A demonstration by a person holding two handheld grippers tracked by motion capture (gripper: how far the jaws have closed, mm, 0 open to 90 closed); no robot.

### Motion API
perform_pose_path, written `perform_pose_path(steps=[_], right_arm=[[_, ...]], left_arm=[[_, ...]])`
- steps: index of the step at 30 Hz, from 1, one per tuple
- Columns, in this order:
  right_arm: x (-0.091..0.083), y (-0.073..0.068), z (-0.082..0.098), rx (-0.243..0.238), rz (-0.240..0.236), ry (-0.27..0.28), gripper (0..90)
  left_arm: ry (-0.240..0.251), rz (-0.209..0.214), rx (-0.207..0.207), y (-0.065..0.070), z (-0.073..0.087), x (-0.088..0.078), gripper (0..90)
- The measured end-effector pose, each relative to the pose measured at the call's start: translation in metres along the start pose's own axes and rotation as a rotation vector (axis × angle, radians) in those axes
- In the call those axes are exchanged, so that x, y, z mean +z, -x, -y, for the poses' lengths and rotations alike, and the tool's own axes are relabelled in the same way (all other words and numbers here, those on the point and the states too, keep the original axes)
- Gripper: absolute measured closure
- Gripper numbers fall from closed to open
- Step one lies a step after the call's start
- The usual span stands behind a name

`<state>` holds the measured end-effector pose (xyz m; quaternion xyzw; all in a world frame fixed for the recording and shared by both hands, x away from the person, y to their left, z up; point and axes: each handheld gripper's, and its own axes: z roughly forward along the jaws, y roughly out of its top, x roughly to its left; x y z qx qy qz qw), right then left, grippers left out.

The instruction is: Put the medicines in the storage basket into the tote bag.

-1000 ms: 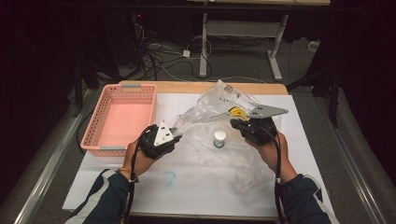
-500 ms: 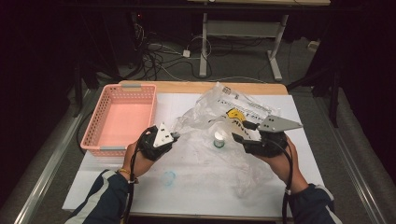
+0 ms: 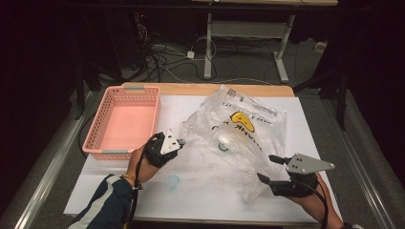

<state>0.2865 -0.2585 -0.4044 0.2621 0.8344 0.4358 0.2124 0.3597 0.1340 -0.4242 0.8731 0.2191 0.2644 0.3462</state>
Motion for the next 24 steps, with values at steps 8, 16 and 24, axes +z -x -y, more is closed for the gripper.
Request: perform_pose_path(steps=[8, 16, 24], right_arm=[[0.016, -0.005, 0.035, -0.033, -0.064, -0.16, 26.5], [0.04, -0.003, 0.048, -0.069, -0.09, -0.259, 20.3], [0.038, 0.002, 0.047, -0.053, -0.041, -0.236, 16.5]], left_arm=[[-0.018, 0.014, 0.02, 0.005, -0.002, 0.007, 83.9], [-0.039, 0.033, 0.033, 0.008, 0.001, 0.014, 83.9], [-0.038, 0.032, 0.031, 0.008, 0.002, 0.016, 82.3]])
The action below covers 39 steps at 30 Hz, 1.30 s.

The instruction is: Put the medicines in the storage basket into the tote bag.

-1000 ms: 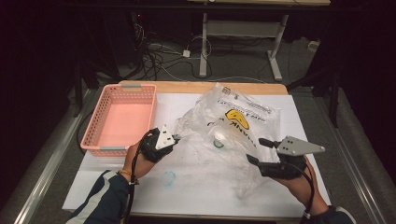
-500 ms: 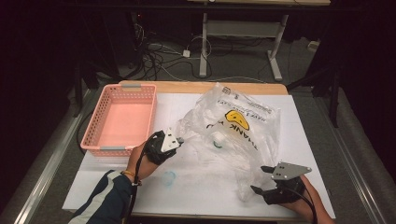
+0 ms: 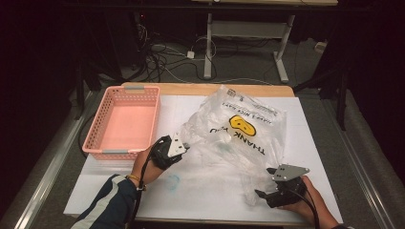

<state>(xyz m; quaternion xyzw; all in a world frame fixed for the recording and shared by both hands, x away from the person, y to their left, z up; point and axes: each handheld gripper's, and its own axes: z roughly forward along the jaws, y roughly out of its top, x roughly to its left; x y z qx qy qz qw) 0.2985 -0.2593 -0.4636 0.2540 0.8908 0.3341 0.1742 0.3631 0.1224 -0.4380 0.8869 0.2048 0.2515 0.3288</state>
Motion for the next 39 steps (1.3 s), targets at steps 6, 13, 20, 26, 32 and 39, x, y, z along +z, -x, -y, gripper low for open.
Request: perform_pose_path(steps=[6, 13, 20, 26, 32, 39], right_arm=[[0.0, 0.007, 0.005, 0.014, 0.045, -0.009, 21.9], [0.008, 0.015, 0.009, 0.055, 0.035, -0.031, 40.3], [0.01, 0.021, 0.006, 0.099, 0.042, -0.032, 73.7], [0.002, 0.019, 0.0, 0.084, 0.089, 0.014, 87.9], [-0.019, 0.018, -0.009, 0.086, 0.118, 0.13, 89.1], [-0.051, 0.018, -0.027, 0.072, 0.179, 0.281, 89.4]], left_arm=[[0.003, -0.002, -0.013, -0.001, 0.0, 0.002, 79.1], [-0.019, -0.029, -0.085, -0.002, -0.001, 0.015, 51.2], [-0.029, -0.031, -0.116, -0.002, -0.006, 0.032, 56.4], [0.004, -0.013, -0.089, -0.003, -0.009, 0.021, 87.0], [0.048, -0.026, -0.062, -0.006, -0.01, -0.006, 87.7], [0.104, -0.06, -0.061, -0.015, -0.012, -0.03, 87.6]])
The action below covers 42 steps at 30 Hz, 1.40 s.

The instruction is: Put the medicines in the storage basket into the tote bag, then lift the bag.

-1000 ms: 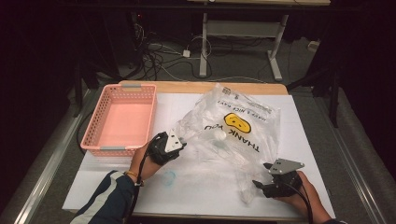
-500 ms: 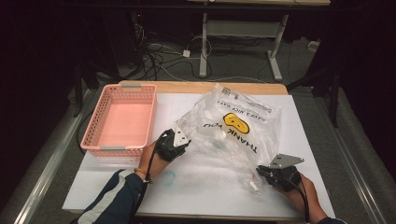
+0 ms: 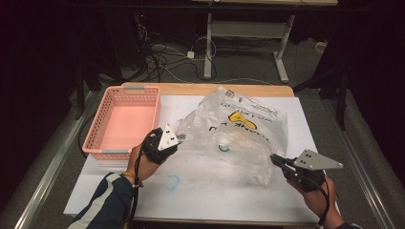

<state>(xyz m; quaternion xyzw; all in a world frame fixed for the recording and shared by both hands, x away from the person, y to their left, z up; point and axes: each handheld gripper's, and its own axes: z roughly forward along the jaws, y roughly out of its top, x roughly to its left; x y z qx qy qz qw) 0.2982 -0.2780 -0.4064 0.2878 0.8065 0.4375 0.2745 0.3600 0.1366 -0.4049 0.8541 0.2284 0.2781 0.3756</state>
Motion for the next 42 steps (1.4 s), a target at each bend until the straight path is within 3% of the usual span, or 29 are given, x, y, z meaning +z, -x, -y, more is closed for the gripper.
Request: perform_pose_path(steps=[7, 16, 24, 35, 39, 42], right_arm=[[-0.011, 0.022, -0.028, -0.03, 0.082, 0.093, 89.5], [-0.015, 0.036, -0.045, -0.03, 0.121, 0.157, 89.6], [-0.019, 0.034, -0.057, -0.046, 0.116, 0.199, 89.7], [-0.031, 0.029, -0.086, -0.094, 0.139, 0.268, 89.7], [-0.033, 0.028, -0.095, -0.105, 0.14, 0.283, 89.7], [-0.029, 0.029, -0.104, -0.111, 0.144, 0.278, 89.8]], left_arm=[[0.044, -0.022, -0.011, -0.014, -0.007, -0.011, 87.6], [0.086, -0.003, -0.013, -0.021, -0.01, -0.022, 87.6], [0.128, 0.008, -0.009, -0.022, -0.011, -0.035, 87.6], [0.211, -0.032, -0.009, -0.034, -0.029, -0.057, 87.6], [0.231, -0.04, -0.016, -0.041, -0.037, -0.058, 87.6], [0.236, -0.045, -0.031, -0.048, -0.041, -0.049, 87.6]])
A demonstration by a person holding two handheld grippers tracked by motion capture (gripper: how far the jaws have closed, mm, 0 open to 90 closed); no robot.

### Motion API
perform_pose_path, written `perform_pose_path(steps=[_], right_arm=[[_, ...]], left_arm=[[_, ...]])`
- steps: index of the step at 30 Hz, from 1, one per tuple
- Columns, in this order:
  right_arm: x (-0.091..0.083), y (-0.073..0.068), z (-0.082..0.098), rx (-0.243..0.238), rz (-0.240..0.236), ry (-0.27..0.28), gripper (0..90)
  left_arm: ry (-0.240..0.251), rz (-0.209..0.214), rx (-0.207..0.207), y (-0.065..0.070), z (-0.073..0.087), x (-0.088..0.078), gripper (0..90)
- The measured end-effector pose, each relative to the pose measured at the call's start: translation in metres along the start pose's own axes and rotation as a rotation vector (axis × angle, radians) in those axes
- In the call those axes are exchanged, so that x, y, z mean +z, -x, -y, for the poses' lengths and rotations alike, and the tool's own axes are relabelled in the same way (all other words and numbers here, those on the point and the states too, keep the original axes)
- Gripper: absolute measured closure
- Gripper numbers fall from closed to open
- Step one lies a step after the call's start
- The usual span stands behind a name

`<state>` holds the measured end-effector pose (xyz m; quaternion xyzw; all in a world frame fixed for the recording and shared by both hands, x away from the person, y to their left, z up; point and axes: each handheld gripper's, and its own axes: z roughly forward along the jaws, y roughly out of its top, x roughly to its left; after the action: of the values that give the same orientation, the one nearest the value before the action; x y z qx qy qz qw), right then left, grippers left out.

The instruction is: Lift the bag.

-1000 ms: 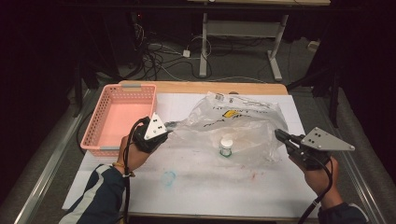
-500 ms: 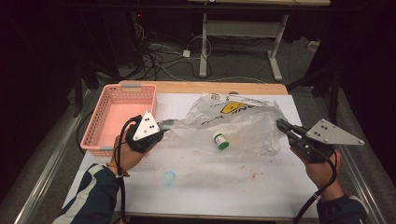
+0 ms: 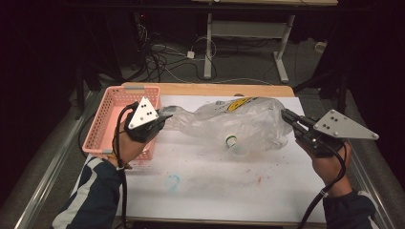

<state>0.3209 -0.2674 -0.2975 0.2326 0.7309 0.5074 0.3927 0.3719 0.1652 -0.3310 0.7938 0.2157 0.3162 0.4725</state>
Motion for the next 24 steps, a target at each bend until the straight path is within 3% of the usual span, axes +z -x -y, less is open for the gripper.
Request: perform_pose_path(steps=[2, 8, 11, 14, 17, 24], right_arm=[[0.01, 0.002, -0.002, 0.008, -0.006, -0.008, 89.8], [0.041, 0.017, 0.005, 0.051, 0.005, -0.039, 89.8], [0.058, 0.025, 0.009, 0.062, 0.022, -0.061, 89.8], [0.071, 0.031, 0.008, 0.074, 0.035, -0.079, 89.9], [0.077, 0.034, -0.003, 0.088, 0.033, -0.064, 90.0], [0.08, 0.029, -0.039, 0.046, 0.034, -0.029, 90.0]], left_arm=[[-0.003, -0.003, -0.007, -0.004, 0.001, 0.01, 87.7], [0.02, 0.017, -0.097, -0.012, 0.01, 0.052, 87.7], [0.033, 0.008, -0.109, -0.011, 0.007, 0.072, 87.7], [0.061, 0.013, -0.149, -0.012, 0.002, 0.087, 87.7], [0.079, 0.008, -0.15, -0.011, -0.007, 0.098, 87.6], [0.11, 0.01, -0.145, -0.015, -0.035, 0.108, 87.7]])
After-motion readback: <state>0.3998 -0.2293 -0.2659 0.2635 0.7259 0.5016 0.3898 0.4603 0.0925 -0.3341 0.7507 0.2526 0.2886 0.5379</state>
